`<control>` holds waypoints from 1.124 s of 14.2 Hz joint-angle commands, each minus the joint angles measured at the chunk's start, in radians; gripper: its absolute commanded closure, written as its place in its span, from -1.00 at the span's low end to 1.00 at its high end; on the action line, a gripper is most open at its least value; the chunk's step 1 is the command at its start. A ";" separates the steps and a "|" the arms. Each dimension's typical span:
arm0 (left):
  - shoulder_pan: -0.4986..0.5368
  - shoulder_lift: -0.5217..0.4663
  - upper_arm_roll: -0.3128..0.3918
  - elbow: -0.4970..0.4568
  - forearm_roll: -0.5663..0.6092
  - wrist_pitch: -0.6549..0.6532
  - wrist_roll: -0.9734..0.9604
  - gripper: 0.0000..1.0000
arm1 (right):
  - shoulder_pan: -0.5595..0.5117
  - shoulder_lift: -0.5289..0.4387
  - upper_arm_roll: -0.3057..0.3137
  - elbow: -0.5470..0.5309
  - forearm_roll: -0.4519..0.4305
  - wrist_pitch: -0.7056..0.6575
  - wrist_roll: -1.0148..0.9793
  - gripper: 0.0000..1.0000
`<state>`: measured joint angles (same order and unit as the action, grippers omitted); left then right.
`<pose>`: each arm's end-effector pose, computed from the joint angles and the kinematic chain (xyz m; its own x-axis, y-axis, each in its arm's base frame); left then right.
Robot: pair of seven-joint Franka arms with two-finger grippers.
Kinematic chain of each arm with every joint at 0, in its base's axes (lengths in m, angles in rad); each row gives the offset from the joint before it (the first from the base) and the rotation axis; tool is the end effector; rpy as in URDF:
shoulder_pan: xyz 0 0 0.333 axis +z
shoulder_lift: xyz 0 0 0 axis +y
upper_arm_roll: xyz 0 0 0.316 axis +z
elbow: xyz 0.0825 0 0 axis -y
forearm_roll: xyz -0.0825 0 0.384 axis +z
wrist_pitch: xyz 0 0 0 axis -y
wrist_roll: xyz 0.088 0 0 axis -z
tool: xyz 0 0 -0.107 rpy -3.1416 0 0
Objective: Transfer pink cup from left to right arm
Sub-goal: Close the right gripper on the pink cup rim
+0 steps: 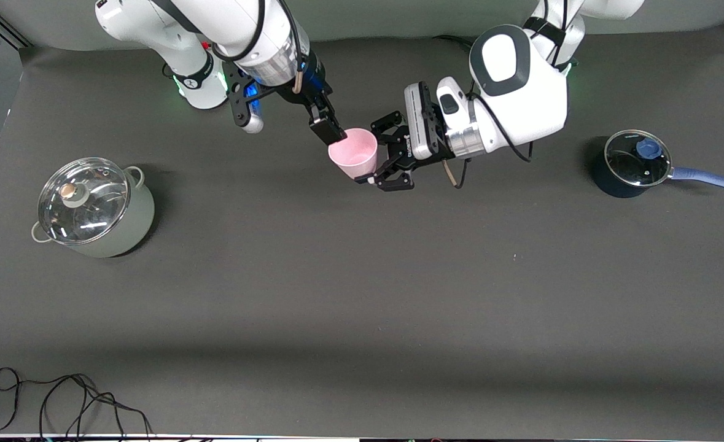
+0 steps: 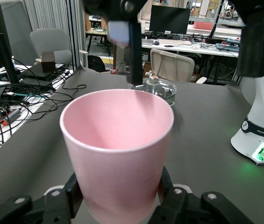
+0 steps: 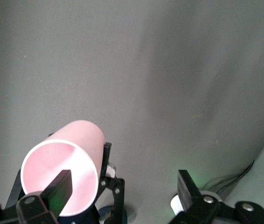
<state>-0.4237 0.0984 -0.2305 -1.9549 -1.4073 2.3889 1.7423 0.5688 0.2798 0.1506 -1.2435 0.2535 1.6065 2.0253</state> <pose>0.4834 -0.3771 0.4706 0.1070 -0.4131 0.9044 -0.9926 -0.0971 0.0731 0.4760 0.4308 0.6213 0.2371 -0.9247 -0.2980 -0.9633 -0.2636 0.0515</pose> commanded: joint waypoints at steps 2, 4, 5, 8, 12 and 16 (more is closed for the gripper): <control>-0.001 -0.020 0.000 -0.010 -0.019 -0.002 0.006 0.24 | 0.011 0.042 -0.003 0.035 -0.026 -0.005 0.018 -0.99; -0.001 -0.020 0.000 -0.010 -0.019 -0.002 0.005 0.24 | 0.011 0.058 -0.003 0.035 -0.028 -0.005 0.018 -0.99; -0.001 -0.020 0.000 -0.010 -0.021 -0.002 0.005 0.24 | 0.011 0.058 -0.003 0.035 -0.028 -0.005 0.018 -0.98; -0.001 -0.020 0.000 -0.010 -0.032 -0.002 0.006 0.23 | 0.011 0.058 -0.003 0.045 -0.036 -0.005 0.015 0.55; -0.001 -0.020 0.000 -0.010 -0.032 -0.002 0.006 0.22 | 0.009 0.058 -0.003 0.052 -0.045 -0.005 -0.042 1.00; -0.001 -0.020 0.000 -0.010 -0.032 -0.002 0.006 0.22 | 0.009 0.058 -0.003 0.052 -0.048 -0.005 -0.043 1.00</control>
<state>-0.4253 0.0976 -0.2410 -1.9554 -1.4158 2.3830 1.7426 0.5690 0.3262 0.1507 -1.2159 0.2255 1.6258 1.9850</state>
